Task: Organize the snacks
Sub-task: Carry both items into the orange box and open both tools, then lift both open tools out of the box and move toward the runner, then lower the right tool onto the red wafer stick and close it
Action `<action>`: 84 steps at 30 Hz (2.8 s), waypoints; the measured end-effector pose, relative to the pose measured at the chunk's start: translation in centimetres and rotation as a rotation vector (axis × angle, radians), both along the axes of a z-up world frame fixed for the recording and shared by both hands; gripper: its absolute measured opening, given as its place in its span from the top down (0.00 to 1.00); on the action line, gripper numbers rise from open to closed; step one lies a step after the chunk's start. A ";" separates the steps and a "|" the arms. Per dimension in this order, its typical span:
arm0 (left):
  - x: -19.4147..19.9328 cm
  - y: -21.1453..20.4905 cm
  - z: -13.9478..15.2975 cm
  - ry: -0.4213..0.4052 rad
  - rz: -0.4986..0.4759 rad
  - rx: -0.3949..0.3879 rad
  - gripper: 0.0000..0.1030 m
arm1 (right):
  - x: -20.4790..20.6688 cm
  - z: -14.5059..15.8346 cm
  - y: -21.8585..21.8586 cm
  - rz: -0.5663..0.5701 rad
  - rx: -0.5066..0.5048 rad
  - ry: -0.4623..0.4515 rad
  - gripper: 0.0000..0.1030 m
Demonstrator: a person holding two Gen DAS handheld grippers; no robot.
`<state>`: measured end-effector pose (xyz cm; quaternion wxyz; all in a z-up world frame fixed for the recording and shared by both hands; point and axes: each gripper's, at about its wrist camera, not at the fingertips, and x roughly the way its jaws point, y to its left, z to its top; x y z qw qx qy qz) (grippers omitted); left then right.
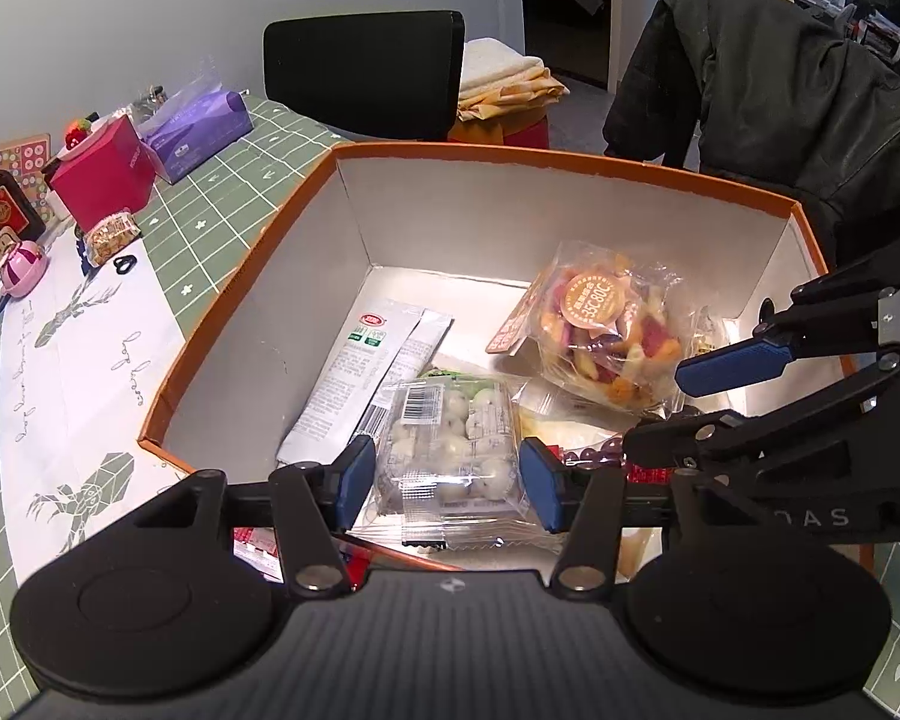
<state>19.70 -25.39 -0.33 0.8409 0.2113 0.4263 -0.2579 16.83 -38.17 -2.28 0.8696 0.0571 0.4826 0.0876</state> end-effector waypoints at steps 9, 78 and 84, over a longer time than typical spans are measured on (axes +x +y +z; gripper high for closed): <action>-0.4 0.2 1.5 -0.019 0.000 -0.019 0.41 | -0.6 1.2 -0.6 -0.024 0.020 -0.030 0.61; 1.1 22.5 -4.4 -0.138 0.360 -0.190 0.15 | -0.8 -3.6 21.8 0.332 -0.263 -0.218 0.55; 1.9 21.2 -6.0 -0.197 0.292 -0.105 0.15 | 0.4 -5.8 23.5 0.341 -0.318 -0.236 0.55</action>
